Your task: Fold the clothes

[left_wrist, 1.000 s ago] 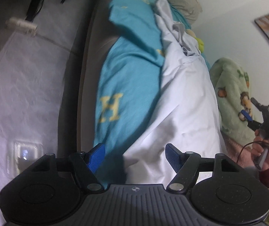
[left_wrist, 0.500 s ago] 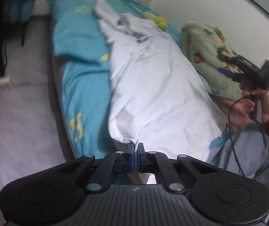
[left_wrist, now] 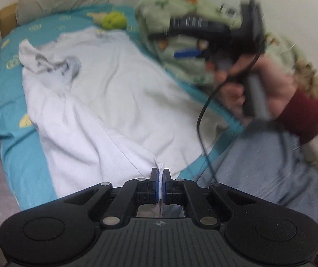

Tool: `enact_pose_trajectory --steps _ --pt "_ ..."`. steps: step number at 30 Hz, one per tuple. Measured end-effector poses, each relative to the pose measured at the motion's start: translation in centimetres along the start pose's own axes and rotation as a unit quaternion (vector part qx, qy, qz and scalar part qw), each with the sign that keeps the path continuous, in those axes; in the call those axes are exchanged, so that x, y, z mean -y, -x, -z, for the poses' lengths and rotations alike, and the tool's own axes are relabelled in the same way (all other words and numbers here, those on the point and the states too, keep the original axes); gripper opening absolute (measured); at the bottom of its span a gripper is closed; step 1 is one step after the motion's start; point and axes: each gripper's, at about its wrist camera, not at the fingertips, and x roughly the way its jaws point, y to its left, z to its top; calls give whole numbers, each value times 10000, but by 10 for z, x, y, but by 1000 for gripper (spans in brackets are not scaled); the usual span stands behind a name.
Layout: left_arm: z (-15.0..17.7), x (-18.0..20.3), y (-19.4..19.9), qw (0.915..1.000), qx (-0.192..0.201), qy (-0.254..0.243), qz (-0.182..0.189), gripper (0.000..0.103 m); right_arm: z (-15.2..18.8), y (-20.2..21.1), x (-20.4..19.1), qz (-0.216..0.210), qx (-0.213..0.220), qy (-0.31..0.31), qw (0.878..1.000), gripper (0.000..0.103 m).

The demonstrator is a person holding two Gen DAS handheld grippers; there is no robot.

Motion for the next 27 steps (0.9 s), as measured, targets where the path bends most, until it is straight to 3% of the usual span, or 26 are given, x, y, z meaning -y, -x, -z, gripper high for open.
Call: enact_pose_trajectory --steps 4,6,7,8,10,12,14,18,22,24,27 --pt "7 -6 -55 9944 -939 271 -401 5 0 -2 3 -116 -94 -121 9998 90" --pt "4 -13 -56 9953 -841 398 -276 12 0 -2 3 -160 -98 -126 9997 90" --pt "2 -14 -53 9963 -705 414 -256 26 0 -1 2 -173 -85 -102 9998 90" --pt "-1 -14 -49 9973 -556 423 -245 45 -1 0 0 -185 -61 -66 9998 90" --pt "-6 -14 -39 9981 -264 416 -359 61 -2 1 -2 -209 -12 5 9998 90" --pt "-12 -16 -27 9979 43 429 -489 67 -2 4 -5 -222 73 84 9997 90" --pt "-22 -19 -14 9949 443 566 -706 81 -4 9 -7 -256 190 142 9994 90" --pt "-47 -21 10 9770 1503 784 -1294 89 -6 16 -12 -319 420 299 9982 90" --pt "-81 -23 29 9512 2387 1325 -1440 99 -6 21 -16 -298 585 450 9968 90" --pt "-94 -21 32 9393 2683 1332 -1675 102 -5 22 -17 -270 646 530 9961 90" --pt "-105 -15 27 9300 2879 1226 -1928 103 -3 22 -18 -258 685 607 9955 90"
